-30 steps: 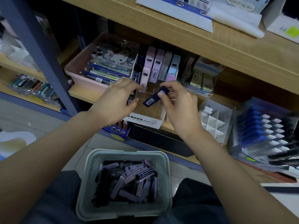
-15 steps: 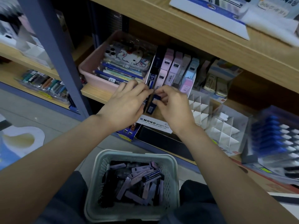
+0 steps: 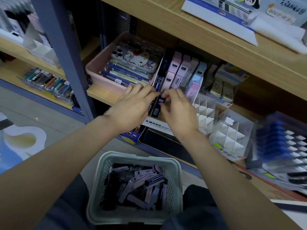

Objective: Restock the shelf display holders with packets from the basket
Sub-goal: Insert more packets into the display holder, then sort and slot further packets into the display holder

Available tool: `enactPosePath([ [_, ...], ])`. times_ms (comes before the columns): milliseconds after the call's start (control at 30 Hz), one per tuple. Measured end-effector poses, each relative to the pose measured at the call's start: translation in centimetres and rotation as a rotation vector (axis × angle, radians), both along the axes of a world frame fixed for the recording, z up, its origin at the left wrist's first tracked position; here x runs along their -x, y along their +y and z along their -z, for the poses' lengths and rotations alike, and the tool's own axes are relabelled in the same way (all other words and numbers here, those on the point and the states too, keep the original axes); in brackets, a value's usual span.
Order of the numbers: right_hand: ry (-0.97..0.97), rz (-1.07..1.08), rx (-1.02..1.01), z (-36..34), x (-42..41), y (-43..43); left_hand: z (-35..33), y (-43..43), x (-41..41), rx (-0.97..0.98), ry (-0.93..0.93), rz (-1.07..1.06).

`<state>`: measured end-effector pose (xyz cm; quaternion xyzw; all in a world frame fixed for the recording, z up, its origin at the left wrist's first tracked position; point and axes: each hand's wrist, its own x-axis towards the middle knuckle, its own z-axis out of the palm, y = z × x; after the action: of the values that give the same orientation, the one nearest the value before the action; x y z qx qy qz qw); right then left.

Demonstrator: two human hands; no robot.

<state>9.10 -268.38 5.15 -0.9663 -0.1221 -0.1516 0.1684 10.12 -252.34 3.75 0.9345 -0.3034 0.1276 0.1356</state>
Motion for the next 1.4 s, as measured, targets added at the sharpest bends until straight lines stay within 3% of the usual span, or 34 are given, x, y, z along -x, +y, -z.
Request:
enactPosePath([
  [133, -0.03, -0.064, 0.048, 0.0, 1.6, -0.4, 0.1, -0.1, 1.2, -0.006, 0.052, -0.013],
  [367, -0.148, -0.154, 0.064, 1.3, 6.4, -1.1, 1.6, 0.9, 5.5, 0.029, -0.057, -0.103],
  [433, -0.093, -0.218, 0.103, 3.3, 7.9, -1.2, 3.5, 1.2, 7.3, -0.01, -0.032, -0.096],
  [600, 0.285, -0.334, 0.188, 10.8, 11.6, -2.0, 11.0, 1.9, 12.3, -0.076, 0.258, -0.12],
  [767, 0.832, -0.173, 0.131, 17.3, 13.8, -3.5, 16.8, 2.1, 15.8, -0.163, 0.598, -0.21],
  [833, 0.936, -0.109, 0.116, 19.9, 14.1, -4.2, 19.1, 2.0, 16.4, -0.136, 0.792, -0.249],
  [967, 1.022, -0.049, 0.109, 23.1, 14.0, -5.2, 22.5, 1.1, 16.7, 0.038, 1.076, -0.307],
  [1100, 0.926, -0.151, 0.246, 25.3, 13.4, -5.3, 24.7, -0.4, 16.7, 0.286, 1.274, -0.388],
  [1200, 0.899, -0.183, 0.283, 26.4, 12.6, -5.2, 25.7, -1.2, 16.9, 0.371, 1.298, -0.48],
  [1400, 0.905, -0.242, 0.345, 26.5, 11.8, -5.1, 27.0, -2.1, 17.1, 0.294, 1.271, -0.532],
])
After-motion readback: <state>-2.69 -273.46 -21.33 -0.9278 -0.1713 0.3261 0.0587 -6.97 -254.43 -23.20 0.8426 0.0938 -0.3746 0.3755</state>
